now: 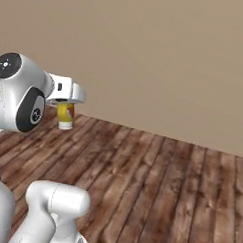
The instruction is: Move the hot dog bun to the plate on the dining table and place the condiment next to that plate. Then navigate to the fridge and take the sausage and place it on the plate as well.
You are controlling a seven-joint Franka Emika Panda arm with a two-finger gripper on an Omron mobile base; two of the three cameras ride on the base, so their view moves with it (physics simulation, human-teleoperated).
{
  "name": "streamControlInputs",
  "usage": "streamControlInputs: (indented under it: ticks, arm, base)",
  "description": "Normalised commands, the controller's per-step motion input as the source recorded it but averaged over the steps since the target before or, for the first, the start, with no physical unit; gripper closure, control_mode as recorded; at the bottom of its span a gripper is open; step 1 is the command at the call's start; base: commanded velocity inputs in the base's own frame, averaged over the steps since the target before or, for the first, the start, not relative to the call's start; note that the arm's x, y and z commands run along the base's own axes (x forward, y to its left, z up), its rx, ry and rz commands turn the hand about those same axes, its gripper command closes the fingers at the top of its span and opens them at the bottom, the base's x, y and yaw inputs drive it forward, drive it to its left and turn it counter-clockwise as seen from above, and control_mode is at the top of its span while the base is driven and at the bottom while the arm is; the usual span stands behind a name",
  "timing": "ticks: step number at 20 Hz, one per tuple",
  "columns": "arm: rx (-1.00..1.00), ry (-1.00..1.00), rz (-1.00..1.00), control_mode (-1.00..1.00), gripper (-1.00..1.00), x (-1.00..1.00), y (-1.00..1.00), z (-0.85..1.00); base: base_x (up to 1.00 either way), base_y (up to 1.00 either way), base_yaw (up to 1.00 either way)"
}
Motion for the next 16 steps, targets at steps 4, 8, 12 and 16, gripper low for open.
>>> streamControlInputs:
  ticks: [4,8,12,16]
  arm:
    - [0.00,0.00,0.00,1.00,1.00,0.00,0.00,0.00]
    - [0.00,0.00,0.00,1.00,1.00,0.00,0.00,0.00]
    - [0.00,0.00,0.00,1.00,1.00,0.00,0.00,0.00]
    - [0.00,0.00,0.00,1.00,1.00,0.00,0.00,0.00]
  base:
    - [1.00,-0.35,0.24]
    - [1.00,-0.36,0.24]
    - [1.00,-0.34,0.24]
    - [1.00,-0.31,0.25]
